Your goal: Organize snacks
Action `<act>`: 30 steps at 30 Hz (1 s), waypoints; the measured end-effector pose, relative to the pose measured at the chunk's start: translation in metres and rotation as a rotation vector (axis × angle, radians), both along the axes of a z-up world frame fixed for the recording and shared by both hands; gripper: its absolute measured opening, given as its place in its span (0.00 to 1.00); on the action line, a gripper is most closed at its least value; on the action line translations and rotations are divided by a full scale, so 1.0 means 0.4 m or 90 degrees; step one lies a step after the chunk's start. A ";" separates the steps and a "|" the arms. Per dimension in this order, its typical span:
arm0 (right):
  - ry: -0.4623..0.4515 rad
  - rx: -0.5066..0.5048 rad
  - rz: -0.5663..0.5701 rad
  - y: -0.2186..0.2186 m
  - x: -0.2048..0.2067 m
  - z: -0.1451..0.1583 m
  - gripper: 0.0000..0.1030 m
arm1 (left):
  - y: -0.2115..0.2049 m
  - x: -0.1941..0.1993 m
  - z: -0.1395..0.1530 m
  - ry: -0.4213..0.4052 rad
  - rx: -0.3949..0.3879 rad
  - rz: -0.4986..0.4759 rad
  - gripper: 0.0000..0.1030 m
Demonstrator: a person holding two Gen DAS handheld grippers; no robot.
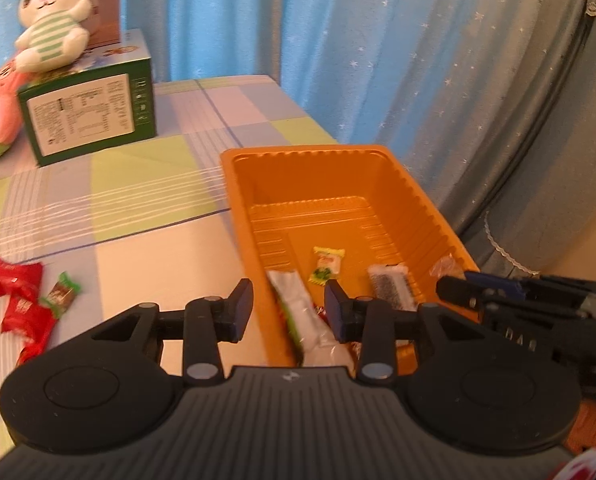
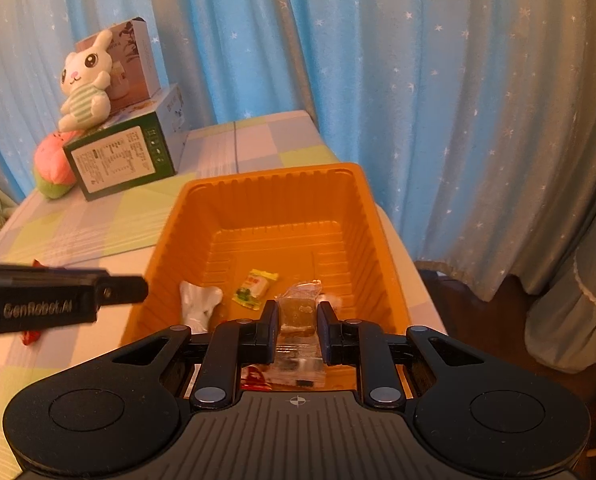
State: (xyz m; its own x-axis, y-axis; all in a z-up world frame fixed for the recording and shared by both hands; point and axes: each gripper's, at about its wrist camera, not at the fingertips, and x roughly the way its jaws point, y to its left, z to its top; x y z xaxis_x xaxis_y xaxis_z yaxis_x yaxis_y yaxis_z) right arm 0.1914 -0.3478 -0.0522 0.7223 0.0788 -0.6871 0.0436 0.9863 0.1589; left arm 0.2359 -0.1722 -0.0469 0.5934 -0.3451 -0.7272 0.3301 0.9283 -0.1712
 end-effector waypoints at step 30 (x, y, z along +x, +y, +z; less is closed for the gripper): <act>-0.030 0.093 0.018 0.114 -0.224 0.114 0.56 | 0.263 -0.303 0.086 -0.023 0.039 0.115 0.72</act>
State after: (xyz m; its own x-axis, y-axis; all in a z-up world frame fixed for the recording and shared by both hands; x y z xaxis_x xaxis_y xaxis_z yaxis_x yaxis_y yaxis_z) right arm 0.1020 -0.3022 -0.0065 0.7495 0.1966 -0.6322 0.0050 0.9532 0.3024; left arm 0.1147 -0.0672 -0.0125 0.6680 -0.1866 -0.7204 0.1619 0.9813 -0.1041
